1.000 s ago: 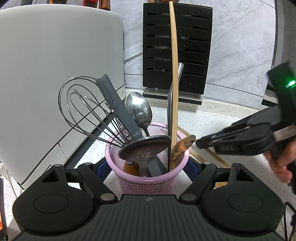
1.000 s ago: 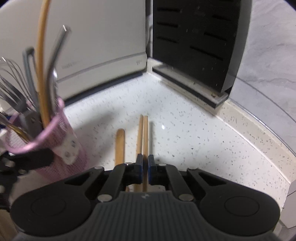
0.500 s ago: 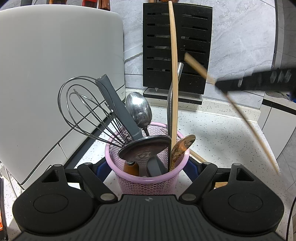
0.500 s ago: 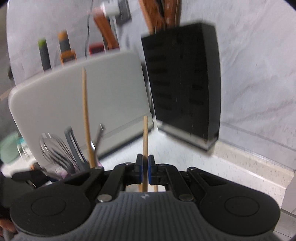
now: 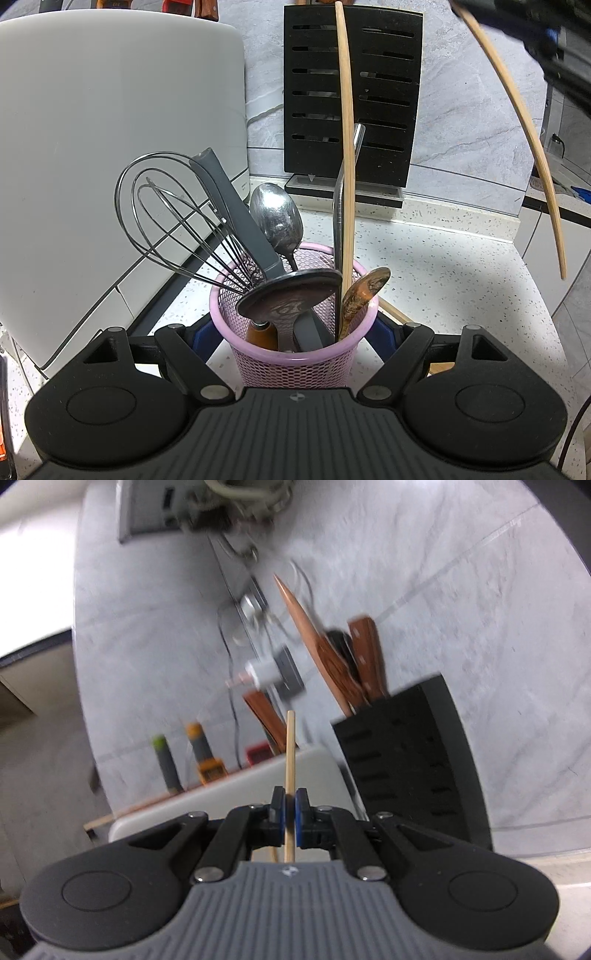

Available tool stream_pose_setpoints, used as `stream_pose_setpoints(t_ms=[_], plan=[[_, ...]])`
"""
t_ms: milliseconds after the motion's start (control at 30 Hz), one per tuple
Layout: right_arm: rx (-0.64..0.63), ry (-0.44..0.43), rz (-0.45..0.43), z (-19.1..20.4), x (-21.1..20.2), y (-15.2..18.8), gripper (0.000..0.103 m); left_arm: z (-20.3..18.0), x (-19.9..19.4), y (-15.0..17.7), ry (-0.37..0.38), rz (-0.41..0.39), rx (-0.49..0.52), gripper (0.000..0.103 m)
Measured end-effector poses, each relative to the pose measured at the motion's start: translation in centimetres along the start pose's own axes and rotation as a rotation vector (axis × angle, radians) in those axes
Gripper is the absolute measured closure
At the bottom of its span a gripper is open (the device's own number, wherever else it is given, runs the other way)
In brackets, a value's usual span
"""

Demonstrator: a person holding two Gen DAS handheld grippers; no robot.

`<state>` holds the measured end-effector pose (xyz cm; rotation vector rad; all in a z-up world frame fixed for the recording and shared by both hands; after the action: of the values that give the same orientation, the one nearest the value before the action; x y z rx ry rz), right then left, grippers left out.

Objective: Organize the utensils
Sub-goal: 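Close the right tool on a wooden chopstick and lift it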

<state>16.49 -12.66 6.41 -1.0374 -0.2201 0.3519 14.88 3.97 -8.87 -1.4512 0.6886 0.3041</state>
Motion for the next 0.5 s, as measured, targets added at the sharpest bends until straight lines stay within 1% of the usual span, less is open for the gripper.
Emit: stream_pose_setpoints(t_ms=[67, 167, 267, 367, 500], plan=[[-0.015, -0.023, -0.01, 0.8, 0.5, 0.3, 0.102, 0.0, 0.0, 0.0, 0.0, 0.0, 0.0, 0.01], [-0.058, -0.06, -0.003, 2.0, 1.6, 1.4, 0.102, 0.0, 0.0, 0.0, 0.003, 0.001, -0.003, 0.01], [-0.134, -0.093, -0.005, 3.3, 2.6, 2.4, 0.102, 0.0, 0.0, 0.0, 0.007, 0.001, -0.002, 0.01], [-0.189, -0.129, 0.021, 4.3, 3.7, 3.4, 0.102, 0.0, -0.1, 0.0, 0.01, 0.001, -0.001, 0.01], [-0.233, -0.135, 0.04, 4.7, 5.0, 4.3, 0.102, 0.1, -0.2, 0.0, 0.011, 0.002, -0.002, 0.01]])
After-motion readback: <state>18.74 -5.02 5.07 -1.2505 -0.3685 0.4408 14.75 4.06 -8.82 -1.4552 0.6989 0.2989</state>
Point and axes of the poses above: each gripper's, at about its wrist camera, not at the fingertips, and x roughly the way its jaws point, z to its left, y to its underside, the point moved 10 cm from there along x, roughly the way its jaws point, and after that the axes turned 3 degrees about y, right-handed, at the moved point
